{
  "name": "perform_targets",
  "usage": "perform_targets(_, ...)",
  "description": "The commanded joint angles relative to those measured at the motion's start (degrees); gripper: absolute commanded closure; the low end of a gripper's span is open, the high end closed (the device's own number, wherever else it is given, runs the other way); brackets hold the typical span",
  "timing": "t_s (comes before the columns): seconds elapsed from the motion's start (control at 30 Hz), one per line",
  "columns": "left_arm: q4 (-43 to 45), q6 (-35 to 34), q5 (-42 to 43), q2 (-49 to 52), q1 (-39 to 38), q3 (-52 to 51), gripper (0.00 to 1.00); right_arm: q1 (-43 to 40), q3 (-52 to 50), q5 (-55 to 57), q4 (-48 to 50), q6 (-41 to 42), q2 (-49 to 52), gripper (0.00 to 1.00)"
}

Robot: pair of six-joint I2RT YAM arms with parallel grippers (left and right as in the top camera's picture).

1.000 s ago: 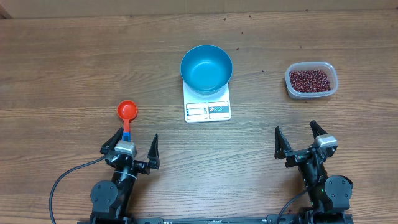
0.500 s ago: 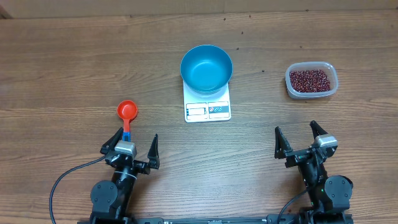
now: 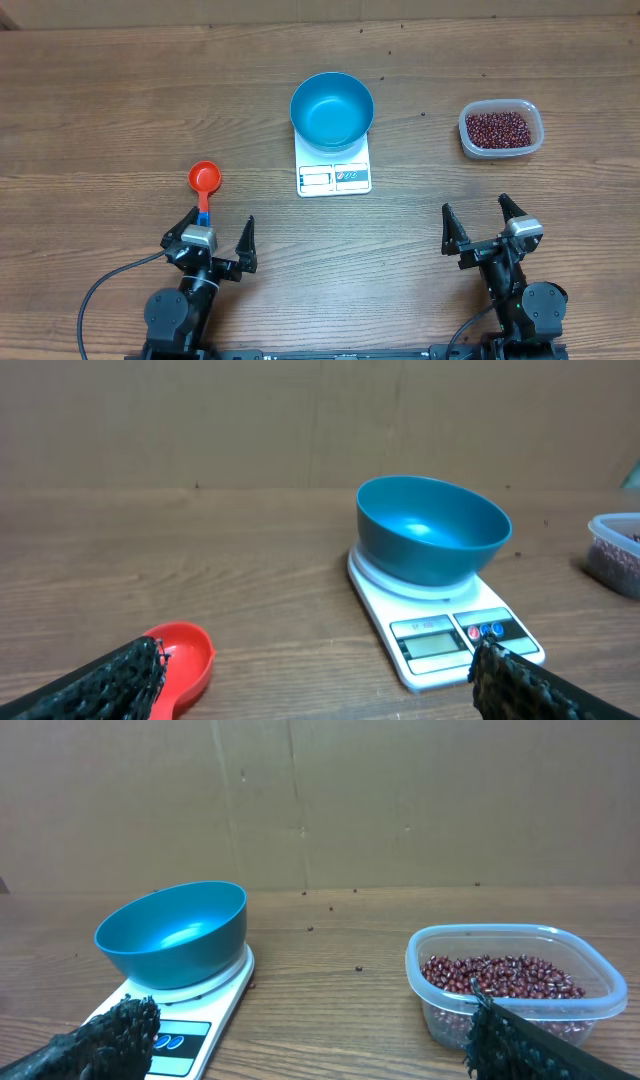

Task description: Scoop item into bowl and weigh 150g on scale

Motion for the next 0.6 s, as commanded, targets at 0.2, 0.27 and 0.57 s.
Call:
perform_targets(0.2, -8.4, -1.2, 0.0, 19.2, 0.3, 21.4, 0.01, 0.3, -0.6, -0.3, 0.2, 0.3, -0.4, 0.0)
perform_targets(0.27, -11.3, -1.1, 0.0, 25.9, 0.3, 27.3, 0.0, 0.3, -0.6, -0.3, 0.2, 0.3, -0.4, 0.0)
perform_targets(0.57, -35.9, 1.4, -1.5, 61.7, 1.6, 62.2, 0.0, 0.3, -0.6, -0.3, 0.2, 0.3, -0.4, 0.0)
